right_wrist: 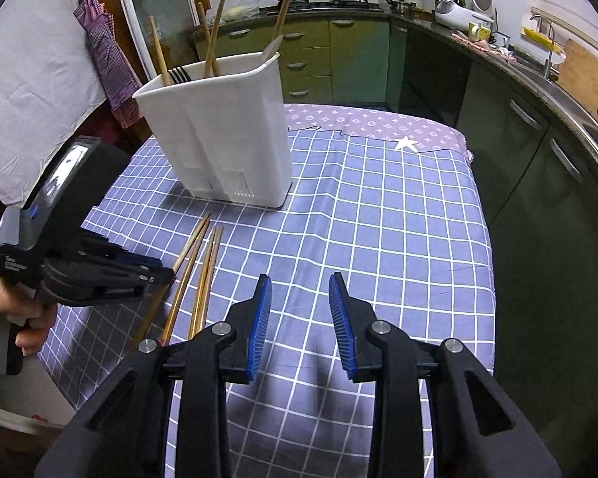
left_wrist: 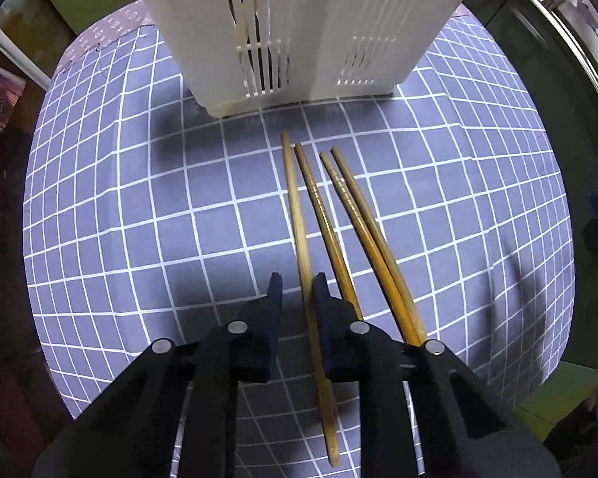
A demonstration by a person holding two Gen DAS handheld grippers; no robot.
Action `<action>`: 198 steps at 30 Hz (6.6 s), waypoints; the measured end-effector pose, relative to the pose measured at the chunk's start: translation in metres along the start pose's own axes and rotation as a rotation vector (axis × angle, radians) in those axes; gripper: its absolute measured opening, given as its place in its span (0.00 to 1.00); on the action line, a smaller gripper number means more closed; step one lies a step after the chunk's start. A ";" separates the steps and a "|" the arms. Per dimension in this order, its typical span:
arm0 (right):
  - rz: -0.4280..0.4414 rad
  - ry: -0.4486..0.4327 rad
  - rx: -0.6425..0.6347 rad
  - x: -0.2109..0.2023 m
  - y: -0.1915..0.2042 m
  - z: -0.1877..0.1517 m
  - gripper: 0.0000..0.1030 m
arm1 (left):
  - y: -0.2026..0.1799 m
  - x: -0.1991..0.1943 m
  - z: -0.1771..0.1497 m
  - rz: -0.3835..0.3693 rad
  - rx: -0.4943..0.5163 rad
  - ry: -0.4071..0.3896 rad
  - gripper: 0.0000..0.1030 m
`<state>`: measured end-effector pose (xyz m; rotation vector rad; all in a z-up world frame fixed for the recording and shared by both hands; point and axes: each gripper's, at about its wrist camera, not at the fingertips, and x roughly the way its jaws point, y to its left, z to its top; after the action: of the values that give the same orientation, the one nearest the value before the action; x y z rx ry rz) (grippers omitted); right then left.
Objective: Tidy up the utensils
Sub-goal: 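Grasp a chopstick with the left tool while the right tool grasps another, then carry both chopsticks upright over the caddy and release them inside, then move both open tools back to the last two chopsticks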
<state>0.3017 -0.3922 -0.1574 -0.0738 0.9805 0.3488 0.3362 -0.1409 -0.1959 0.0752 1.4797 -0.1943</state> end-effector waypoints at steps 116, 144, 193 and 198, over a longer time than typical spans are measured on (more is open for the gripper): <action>0.103 -0.121 -0.065 -0.064 0.046 -0.010 0.07 | 0.032 -0.228 -0.072 -0.086 0.149 -0.616 0.06; 0.117 -0.162 -0.011 -0.081 0.028 0.014 0.07 | 0.034 -0.205 0.047 0.013 0.068 -0.690 0.45; -0.030 0.058 -0.001 0.010 0.005 -0.017 0.25 | 0.007 -0.033 -0.021 -0.052 -0.076 -0.058 0.38; -0.030 0.082 0.011 0.019 -0.003 -0.021 0.30 | 0.001 -0.020 -0.013 -0.060 -0.101 -0.032 0.35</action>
<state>0.2961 -0.3948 -0.1850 -0.0938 1.0615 0.3148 0.3217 -0.1361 -0.1769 -0.0533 1.4584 -0.1686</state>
